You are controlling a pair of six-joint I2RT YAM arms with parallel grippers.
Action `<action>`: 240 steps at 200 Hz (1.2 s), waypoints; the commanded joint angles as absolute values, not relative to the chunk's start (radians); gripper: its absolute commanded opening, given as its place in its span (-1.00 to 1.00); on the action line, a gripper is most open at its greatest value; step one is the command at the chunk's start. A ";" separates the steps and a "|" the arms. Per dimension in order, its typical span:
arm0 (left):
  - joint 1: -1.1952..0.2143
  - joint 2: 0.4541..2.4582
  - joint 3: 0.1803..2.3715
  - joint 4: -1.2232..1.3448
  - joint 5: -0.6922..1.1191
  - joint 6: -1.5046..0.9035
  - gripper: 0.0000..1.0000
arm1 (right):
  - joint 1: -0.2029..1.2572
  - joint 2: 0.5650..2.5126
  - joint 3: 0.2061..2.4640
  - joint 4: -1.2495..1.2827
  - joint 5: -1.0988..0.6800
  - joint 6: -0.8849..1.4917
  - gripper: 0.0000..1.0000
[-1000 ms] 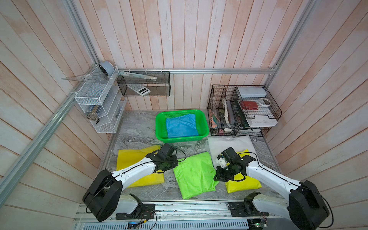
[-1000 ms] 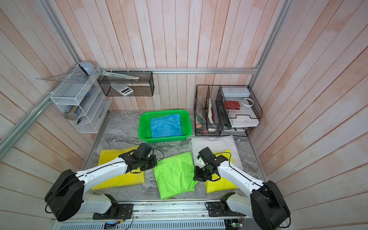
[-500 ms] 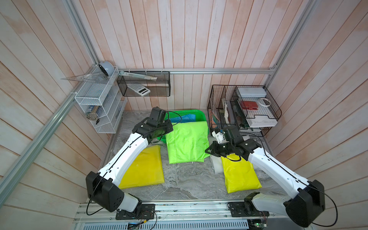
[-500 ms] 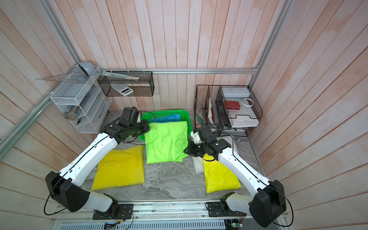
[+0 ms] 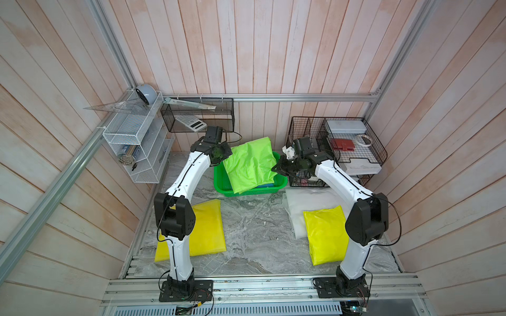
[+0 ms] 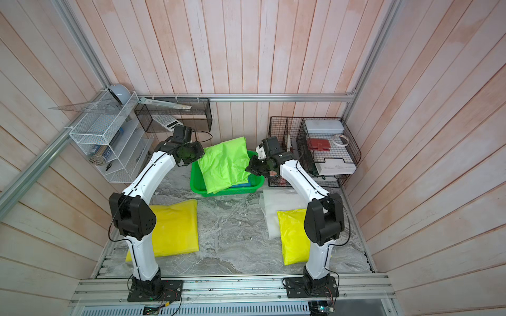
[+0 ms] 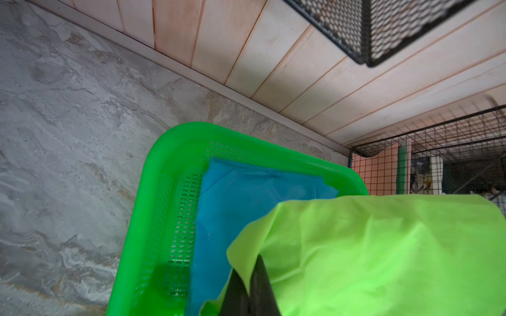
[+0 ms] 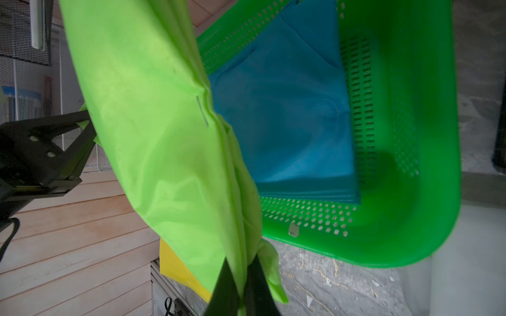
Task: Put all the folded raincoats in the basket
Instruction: Place the raincoat in the basket.
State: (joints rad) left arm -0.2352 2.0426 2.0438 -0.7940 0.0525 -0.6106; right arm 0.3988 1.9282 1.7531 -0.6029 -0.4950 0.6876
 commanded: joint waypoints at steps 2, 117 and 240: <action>-0.225 2.113 2.160 -0.803 0.104 -0.573 -1.00 | 0.387 2.010 1.821 -0.605 -0.570 0.712 -1.00; -0.195 2.408 2.293 -0.828 0.178 -0.556 -1.00 | 0.403 2.206 1.840 -0.590 -0.585 0.714 -1.00; -0.191 2.081 1.728 -0.662 0.185 -0.568 -1.00 | 0.505 1.980 1.458 -0.487 -0.587 0.706 -1.00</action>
